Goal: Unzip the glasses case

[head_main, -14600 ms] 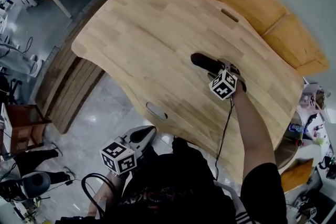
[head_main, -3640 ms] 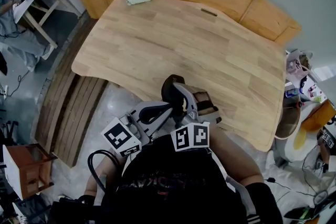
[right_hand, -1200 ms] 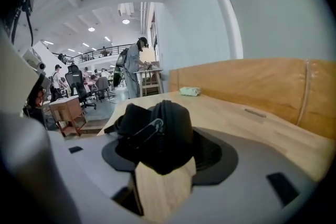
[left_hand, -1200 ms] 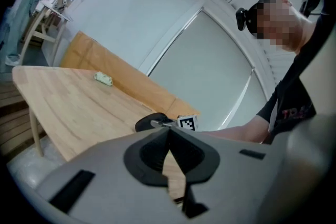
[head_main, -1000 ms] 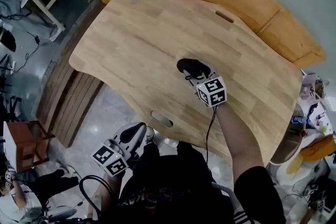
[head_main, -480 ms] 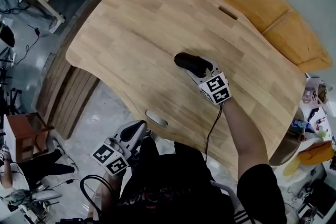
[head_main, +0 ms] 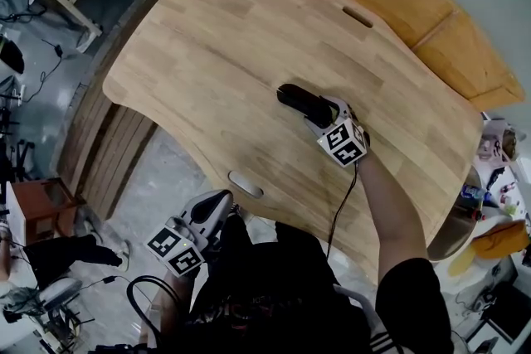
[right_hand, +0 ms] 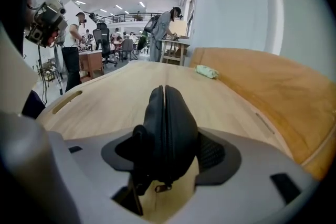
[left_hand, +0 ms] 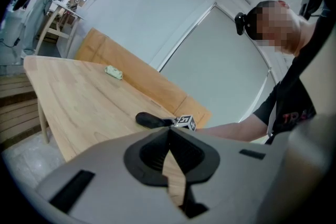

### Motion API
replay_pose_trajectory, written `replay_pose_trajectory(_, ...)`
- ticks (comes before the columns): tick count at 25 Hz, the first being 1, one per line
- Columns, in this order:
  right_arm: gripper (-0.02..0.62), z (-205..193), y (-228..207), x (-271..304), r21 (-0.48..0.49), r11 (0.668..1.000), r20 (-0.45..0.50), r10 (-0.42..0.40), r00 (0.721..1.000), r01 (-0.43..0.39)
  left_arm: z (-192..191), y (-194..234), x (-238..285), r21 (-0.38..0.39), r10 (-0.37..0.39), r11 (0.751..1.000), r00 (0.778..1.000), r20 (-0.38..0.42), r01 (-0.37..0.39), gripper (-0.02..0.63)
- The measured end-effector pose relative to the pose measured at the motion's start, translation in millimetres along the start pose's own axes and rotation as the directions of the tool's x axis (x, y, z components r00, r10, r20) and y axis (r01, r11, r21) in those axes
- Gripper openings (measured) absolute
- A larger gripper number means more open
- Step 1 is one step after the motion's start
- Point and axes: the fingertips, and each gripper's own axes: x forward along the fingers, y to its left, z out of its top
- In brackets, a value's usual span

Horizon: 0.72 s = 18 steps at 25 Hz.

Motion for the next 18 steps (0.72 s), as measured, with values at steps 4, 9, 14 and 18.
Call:
replay_pose_trajectory(4, 0.293, -10.3, 2.3, 1.6, -0.032, 0.999, -0.044, 0.005, 0.999, -0.006, -4.7, -1.9, -3.0, 0.001, 0.004, 1.0, 1.0, 0.0, -0.004, 0.012)
replay_pose_trajectory(9, 0.321, -13.4, 7.2, -1.8, -0.049, 0.999, -0.062, 0.0, 0.998, -0.003, -9.4, -4.4, -8.9, -0.001, 0.001, 1.0, 1.0, 0.006, -0.001, 0.012)
replay_pose_trajectory(14, 0.333, -9.5, 10.4, -9.6, -0.07, 0.997, -0.067, -0.018, 0.998, 0.013, -10.3, -7.0, -15.3, 0.006, -0.009, 1.0, 1.0, 0.008, 0.009, 0.012)
replay_pose_trajectory(18, 0.336, -2.3, 13.2, -21.8, -0.066, 0.997, -0.044, -0.04, 0.998, 0.037, -10.1, -8.6, -19.4, 0.021, -0.032, 0.999, 0.999, 0.01, 0.032, 0.012)
